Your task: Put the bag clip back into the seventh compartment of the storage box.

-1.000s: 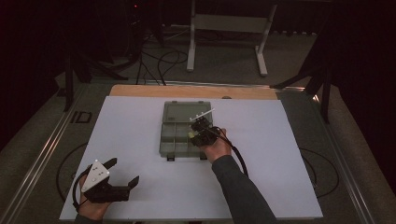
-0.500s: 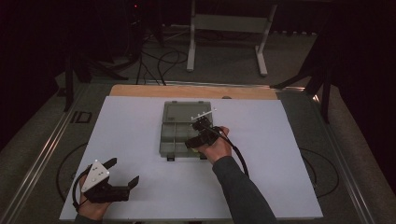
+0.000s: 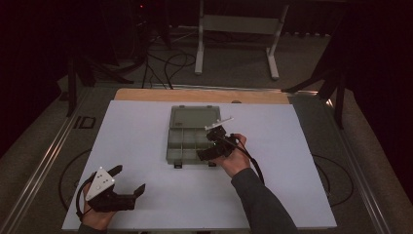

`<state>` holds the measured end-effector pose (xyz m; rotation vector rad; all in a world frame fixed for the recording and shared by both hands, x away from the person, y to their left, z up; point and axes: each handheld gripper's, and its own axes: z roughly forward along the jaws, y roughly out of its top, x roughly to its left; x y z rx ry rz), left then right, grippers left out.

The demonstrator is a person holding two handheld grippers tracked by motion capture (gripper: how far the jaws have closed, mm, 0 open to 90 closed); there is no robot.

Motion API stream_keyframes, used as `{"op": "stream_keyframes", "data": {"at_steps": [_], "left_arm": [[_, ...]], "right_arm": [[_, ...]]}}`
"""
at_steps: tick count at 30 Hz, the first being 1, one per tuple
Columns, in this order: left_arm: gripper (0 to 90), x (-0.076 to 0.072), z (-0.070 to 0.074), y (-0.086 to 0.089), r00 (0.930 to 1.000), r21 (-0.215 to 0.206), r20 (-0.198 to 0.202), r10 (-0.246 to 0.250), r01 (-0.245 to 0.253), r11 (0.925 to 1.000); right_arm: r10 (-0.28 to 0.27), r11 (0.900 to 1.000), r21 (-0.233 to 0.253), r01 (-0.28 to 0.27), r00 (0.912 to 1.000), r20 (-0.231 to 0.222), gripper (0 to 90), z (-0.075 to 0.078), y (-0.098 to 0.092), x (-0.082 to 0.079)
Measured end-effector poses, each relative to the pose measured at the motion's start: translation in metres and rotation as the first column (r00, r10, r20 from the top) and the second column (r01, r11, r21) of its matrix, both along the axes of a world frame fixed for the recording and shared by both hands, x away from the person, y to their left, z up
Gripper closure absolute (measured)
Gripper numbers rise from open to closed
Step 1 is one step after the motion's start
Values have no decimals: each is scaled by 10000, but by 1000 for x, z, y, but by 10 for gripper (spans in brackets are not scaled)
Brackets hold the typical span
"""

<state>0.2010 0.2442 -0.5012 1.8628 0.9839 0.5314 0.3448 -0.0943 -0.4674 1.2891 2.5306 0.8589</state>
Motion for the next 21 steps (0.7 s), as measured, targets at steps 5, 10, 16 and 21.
{"op": "stream_keyframes", "data": {"at_steps": [5, 10, 16, 21], "left_arm": [[1, 0, 0, -1, 10000, 4, -25, -3, 3, 10000], [1, 0, 0, -1, 10000, -6, -21, 24, -24, 10000], [1, 0, -1, -2, 10000, 31, -39, 0, 0, 10000], [1, 1, -1, -2, 10000, 35, -67, 22, -21, 10000]], "right_arm": [[161, 9997, 191, -166, 9996, 253, 121, 7, -13, -13], [289, 9989, 363, -306, 9986, 452, 120, 11, -28, -27], [239, 9967, 749, -307, 9957, 899, 133, 10, -54, -47], [196, 9930, 1119, -373, 9876, 1557, 137, 7, -77, -63]]}}
